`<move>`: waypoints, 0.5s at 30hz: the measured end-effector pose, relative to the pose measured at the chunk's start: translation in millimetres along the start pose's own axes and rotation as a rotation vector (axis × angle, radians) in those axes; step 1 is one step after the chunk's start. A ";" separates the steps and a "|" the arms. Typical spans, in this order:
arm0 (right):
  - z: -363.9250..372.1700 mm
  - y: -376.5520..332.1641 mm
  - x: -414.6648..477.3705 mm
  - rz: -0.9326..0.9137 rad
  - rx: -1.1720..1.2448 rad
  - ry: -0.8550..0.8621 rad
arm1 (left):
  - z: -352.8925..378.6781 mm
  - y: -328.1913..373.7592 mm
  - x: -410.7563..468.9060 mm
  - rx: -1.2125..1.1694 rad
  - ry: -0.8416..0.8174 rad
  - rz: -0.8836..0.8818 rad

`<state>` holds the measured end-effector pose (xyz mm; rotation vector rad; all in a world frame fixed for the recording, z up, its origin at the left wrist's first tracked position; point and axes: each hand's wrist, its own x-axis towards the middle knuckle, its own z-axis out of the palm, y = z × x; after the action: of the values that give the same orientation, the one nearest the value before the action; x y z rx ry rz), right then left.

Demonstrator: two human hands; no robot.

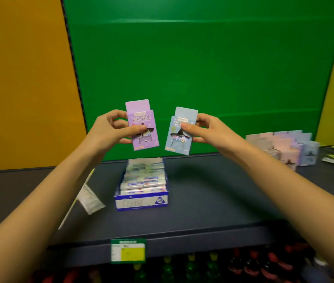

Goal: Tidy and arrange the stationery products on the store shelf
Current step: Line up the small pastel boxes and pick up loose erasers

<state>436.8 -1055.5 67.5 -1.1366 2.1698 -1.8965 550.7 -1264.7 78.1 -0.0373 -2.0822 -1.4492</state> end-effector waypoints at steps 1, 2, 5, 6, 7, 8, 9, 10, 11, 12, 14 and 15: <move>-14.6 1.7 -10.5 0.011 0.009 0.003 | 15.7 4.0 -3.2 -0.007 -0.012 0.004; -30.1 3.6 -21.2 0.022 0.015 0.011 | 32.1 7.7 -6.2 -0.013 -0.025 0.008; -81.0 10.6 -51.1 0.043 -0.011 0.055 | 86.0 19.3 -15.6 -0.032 -0.058 0.011; -98.6 12.5 -60.1 0.047 -0.025 0.070 | 104.4 22.3 -18.9 -0.034 -0.069 0.013; -116.4 14.9 -67.8 0.055 -0.034 0.085 | 122.8 25.7 -22.7 -0.036 -0.079 0.013; -134.0 16.7 -74.6 0.063 -0.040 0.099 | 140.8 28.7 -26.3 -0.040 -0.088 0.016; -150.9 19.5 -79.9 0.071 -0.048 0.112 | 157.7 31.8 -29.8 -0.042 -0.096 0.018; -166.8 22.0 -85.0 0.079 -0.061 0.125 | 173.7 34.4 -33.1 -0.040 -0.103 0.022; -181.6 25.3 -89.5 0.084 -0.074 0.135 | 188.2 36.8 -36.2 -0.031 -0.105 0.027; -194.8 28.0 -94.0 0.086 -0.085 0.139 | 201.5 38.4 -38.5 -0.019 -0.103 0.033; -218.8 34.0 -101.3 0.091 -0.122 0.148 | 225.7 41.9 -41.4 0.009 -0.093 0.040; -229.8 37.0 -104.0 0.097 -0.142 0.154 | 236.4 44.0 -41.8 0.024 -0.093 0.039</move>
<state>384.5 -806.7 49.1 -0.9116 2.4273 -1.8734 493.6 -1030.2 41.2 -0.1382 -2.1612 -1.4235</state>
